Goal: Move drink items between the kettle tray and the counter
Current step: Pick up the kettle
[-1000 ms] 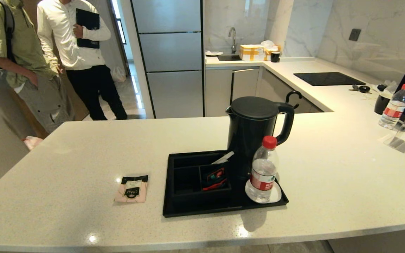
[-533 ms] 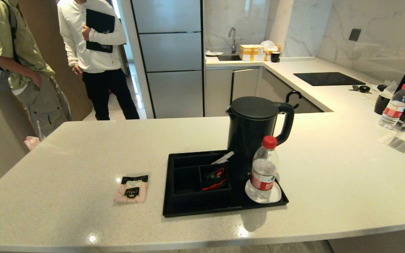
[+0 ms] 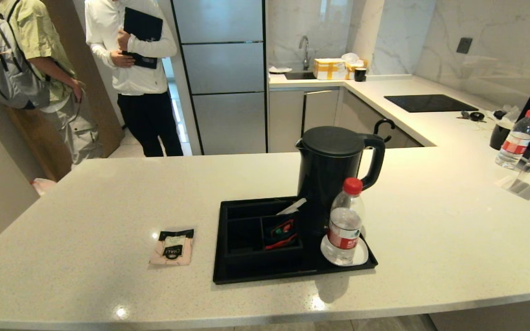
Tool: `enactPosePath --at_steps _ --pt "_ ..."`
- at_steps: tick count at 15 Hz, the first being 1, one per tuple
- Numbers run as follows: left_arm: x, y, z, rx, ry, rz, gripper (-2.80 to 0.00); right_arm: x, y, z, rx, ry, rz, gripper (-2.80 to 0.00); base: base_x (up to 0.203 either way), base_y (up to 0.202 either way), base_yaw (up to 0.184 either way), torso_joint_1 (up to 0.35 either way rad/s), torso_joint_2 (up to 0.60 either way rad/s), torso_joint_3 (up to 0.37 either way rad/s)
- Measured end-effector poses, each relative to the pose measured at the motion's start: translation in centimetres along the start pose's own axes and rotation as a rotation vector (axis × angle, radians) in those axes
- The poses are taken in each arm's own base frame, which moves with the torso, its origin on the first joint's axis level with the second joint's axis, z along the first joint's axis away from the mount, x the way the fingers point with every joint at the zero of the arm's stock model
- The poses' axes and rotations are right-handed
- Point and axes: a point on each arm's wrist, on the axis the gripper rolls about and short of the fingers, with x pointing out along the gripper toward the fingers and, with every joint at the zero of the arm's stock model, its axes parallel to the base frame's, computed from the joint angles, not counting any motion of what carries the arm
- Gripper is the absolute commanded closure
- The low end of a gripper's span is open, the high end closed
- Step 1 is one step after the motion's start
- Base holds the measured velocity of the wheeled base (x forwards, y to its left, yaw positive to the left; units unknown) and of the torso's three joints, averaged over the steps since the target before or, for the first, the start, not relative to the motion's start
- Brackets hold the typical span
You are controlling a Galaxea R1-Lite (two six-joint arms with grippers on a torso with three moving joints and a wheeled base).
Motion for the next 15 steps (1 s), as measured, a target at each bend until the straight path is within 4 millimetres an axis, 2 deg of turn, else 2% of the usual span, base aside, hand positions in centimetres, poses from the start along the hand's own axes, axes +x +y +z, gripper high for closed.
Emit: enactPosePath --at_steps 3,4,7,10,12,14,15 --pt "0.0 0.0 0.0 -0.001 0.000 0.000 0.00 -0.2 0.0 0.5 0.013 0.017 -0.001 0.00 0.000 0.000 0.000 0.000 0.00 0.000" --pt "0.0 0.0 0.0 -0.001 0.000 0.000 0.00 -0.4 0.0 1.7 0.033 0.009 0.001 0.00 0.000 0.000 0.000 0.000 0.00 0.000" --pt "0.0 0.0 0.0 -0.001 0.000 0.000 0.00 -0.9 0.0 6.9 0.149 0.001 0.019 0.00 0.000 0.000 0.000 0.000 0.00 0.000" --pt "0.0 0.0 0.0 -0.001 0.000 0.000 0.00 -1.1 0.1 11.9 0.249 0.138 0.033 0.00 0.000 0.000 0.000 0.000 0.00 0.000" --pt "0.0 0.0 0.0 0.000 0.000 0.000 0.00 0.3 0.3 13.5 0.294 0.385 0.083 0.00 0.000 0.000 0.000 0.000 0.00 0.000" --pt "0.0 0.0 0.0 -0.001 0.000 0.000 0.00 3.6 0.6 13.9 0.320 0.635 0.149 0.00 0.000 0.000 0.000 0.000 0.00 0.000" --pt "0.0 0.0 0.0 -0.001 0.000 0.000 0.00 5.7 0.7 14.0 0.325 0.705 0.175 0.00 0.000 0.000 0.000 0.000 0.00 0.000"
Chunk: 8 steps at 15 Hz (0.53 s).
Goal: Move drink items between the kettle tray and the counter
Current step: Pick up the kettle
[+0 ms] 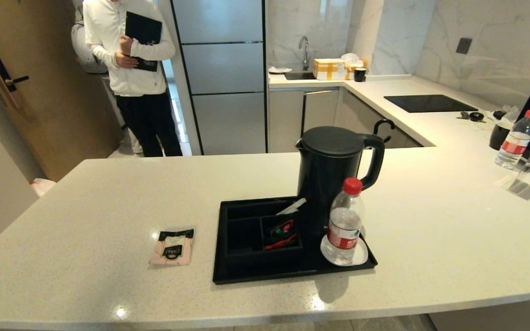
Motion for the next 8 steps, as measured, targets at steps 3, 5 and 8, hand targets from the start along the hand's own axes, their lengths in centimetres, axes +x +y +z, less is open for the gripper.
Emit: enactPosePath --at_steps 3,5,8 --pt "0.0 0.0 0.0 0.000 0.000 0.000 0.00 6.4 -0.4 4.7 0.015 0.169 0.009 0.00 0.000 0.000 0.000 0.000 0.00 0.000" --pt "0.0 0.0 0.0 0.000 0.000 0.000 0.00 11.0 -0.9 7.5 0.012 0.204 0.001 0.00 0.000 0.000 0.000 0.000 0.00 0.000" --pt "0.0 0.0 0.0 0.000 0.000 0.001 0.00 17.6 -1.5 11.0 -0.022 0.176 -0.026 0.00 0.000 0.000 0.000 0.000 0.00 0.000"
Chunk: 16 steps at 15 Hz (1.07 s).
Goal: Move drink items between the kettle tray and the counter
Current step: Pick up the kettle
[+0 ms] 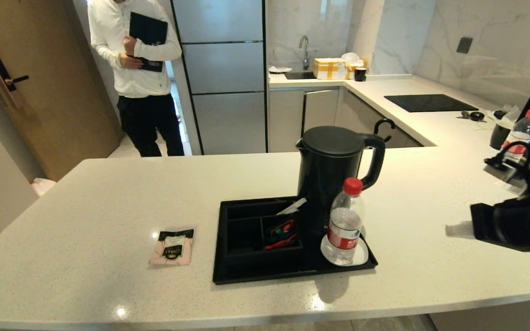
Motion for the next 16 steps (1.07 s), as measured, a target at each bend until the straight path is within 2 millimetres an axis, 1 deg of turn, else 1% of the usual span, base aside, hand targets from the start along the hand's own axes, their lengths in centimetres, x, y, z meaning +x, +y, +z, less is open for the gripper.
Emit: enactPosePath --at_steps 1,2,4,5,6,8,9,12,16 --pt "0.0 0.0 0.0 0.000 0.000 0.000 0.00 2.2 0.0 1.3 -0.018 -0.023 -0.015 0.00 0.000 0.000 0.000 0.000 0.00 0.000" --pt "0.0 0.0 0.0 0.000 0.000 0.000 0.00 3.9 0.1 2.5 -0.038 -0.062 -0.027 0.00 0.000 0.000 0.000 0.000 0.00 0.000" --pt "0.0 0.0 0.0 0.000 0.001 0.000 0.00 7.3 0.6 3.8 -0.071 -0.127 -0.065 0.00 0.000 0.000 0.000 0.000 0.00 0.000" --pt "0.0 0.0 0.0 0.000 0.000 -0.001 0.00 8.6 1.2 4.1 -0.091 -0.163 -0.074 0.00 0.000 0.000 0.000 0.000 0.00 0.000" --pt "0.0 0.0 0.0 0.000 0.001 0.000 0.00 9.7 1.8 4.2 -0.111 -0.187 -0.082 -2.80 0.000 0.000 0.000 0.000 0.00 0.000" --pt "0.0 0.0 0.0 0.000 0.000 -0.001 0.00 11.1 2.5 4.3 -0.121 -0.220 -0.131 -2.80 0.000 0.000 0.000 0.000 0.00 0.000" --pt "0.0 0.0 0.0 0.000 0.001 0.000 0.00 11.4 2.7 4.3 -0.123 -0.228 -0.137 -2.80 0.000 0.000 0.000 0.000 0.00 0.000" --pt "0.0 0.0 0.0 0.000 0.000 0.000 0.00 10.6 2.9 4.0 -0.128 -0.233 -0.131 -2.80 0.000 0.000 0.000 0.000 0.00 0.000" --pt "0.0 0.0 0.0 0.000 0.000 0.000 0.00 8.6 3.3 4.2 -0.133 -0.274 -0.119 -2.80 0.000 0.000 0.000 0.000 0.00 0.000"
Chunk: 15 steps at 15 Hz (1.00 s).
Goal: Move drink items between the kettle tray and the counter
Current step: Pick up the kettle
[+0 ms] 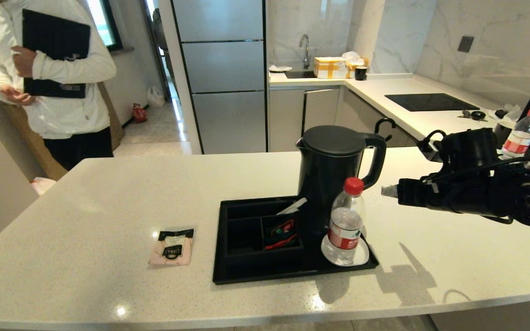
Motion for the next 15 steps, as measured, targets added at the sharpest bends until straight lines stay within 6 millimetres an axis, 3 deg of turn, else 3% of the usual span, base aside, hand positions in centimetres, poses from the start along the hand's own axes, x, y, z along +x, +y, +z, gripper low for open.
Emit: enactPosePath --at_steps 5,9,15 --pt "0.0 0.0 0.0 0.000 0.002 0.000 0.00 -0.3 0.2 1.0 0.003 -0.055 0.009 -2.80 0.000 0.000 0.000 0.000 0.00 0.000" --pt "0.0 0.0 0.0 0.000 0.000 0.000 0.00 1.6 0.5 2.1 0.006 -0.217 0.034 -2.80 0.000 0.000 0.000 0.000 0.00 0.000" --pt "0.0 0.0 0.0 0.000 0.000 0.000 0.00 3.8 0.6 2.3 0.006 -0.287 0.047 -2.80 0.000 0.000 0.000 0.000 0.00 0.000"
